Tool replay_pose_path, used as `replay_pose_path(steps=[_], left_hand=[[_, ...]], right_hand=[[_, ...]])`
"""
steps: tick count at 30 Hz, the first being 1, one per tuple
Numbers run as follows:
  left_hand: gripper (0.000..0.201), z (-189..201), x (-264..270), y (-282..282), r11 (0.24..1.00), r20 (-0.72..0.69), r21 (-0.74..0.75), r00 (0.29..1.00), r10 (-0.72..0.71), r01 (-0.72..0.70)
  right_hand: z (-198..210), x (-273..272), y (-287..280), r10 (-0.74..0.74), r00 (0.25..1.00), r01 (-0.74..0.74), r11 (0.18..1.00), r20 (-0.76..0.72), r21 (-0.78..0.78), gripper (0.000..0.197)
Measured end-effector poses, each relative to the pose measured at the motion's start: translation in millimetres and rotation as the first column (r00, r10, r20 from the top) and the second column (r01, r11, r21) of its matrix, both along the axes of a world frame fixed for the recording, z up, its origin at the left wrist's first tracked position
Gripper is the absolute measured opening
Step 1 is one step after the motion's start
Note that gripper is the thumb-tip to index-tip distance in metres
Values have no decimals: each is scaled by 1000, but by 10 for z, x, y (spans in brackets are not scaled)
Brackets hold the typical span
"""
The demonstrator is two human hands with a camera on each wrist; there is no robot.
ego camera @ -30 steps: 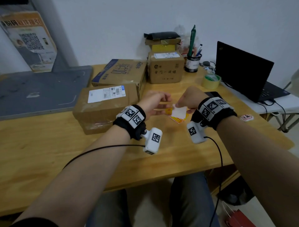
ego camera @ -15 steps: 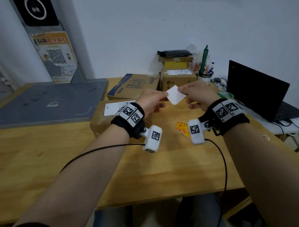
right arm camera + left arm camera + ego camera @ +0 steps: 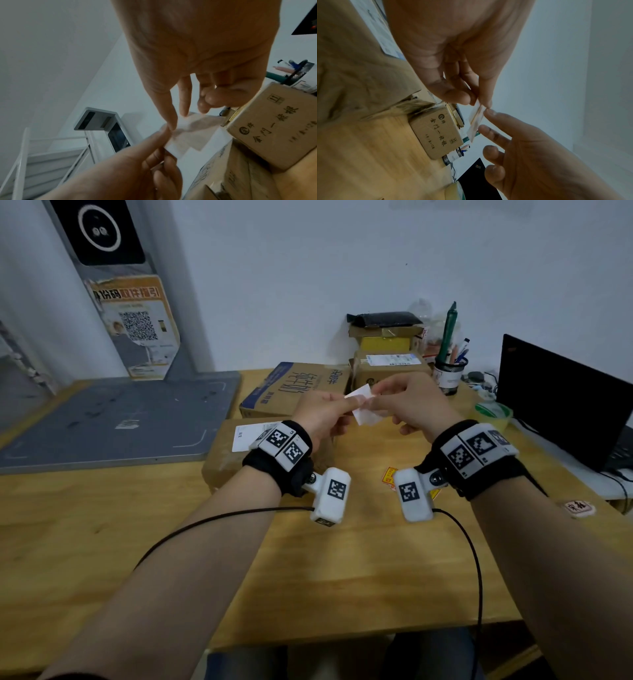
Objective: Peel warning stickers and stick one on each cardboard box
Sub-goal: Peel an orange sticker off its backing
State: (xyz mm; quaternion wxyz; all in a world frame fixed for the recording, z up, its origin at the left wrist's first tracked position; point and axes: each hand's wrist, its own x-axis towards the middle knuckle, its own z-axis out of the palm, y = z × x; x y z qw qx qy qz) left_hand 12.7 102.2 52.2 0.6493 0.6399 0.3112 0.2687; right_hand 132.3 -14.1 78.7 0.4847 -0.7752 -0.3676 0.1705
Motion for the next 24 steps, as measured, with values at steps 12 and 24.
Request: replay_pose_path(steps=[12, 24], left_hand=[[19, 9, 164, -42, 999, -84, 33, 996, 3, 0], [18, -10, 324, -81, 999, -190, 28, 982, -9, 15]], right_hand=[[-174, 279, -103, -108, 994, 104, 985, -23, -138, 22], [-159, 347, -153, -108, 990, 103, 993, -89, -62, 20]])
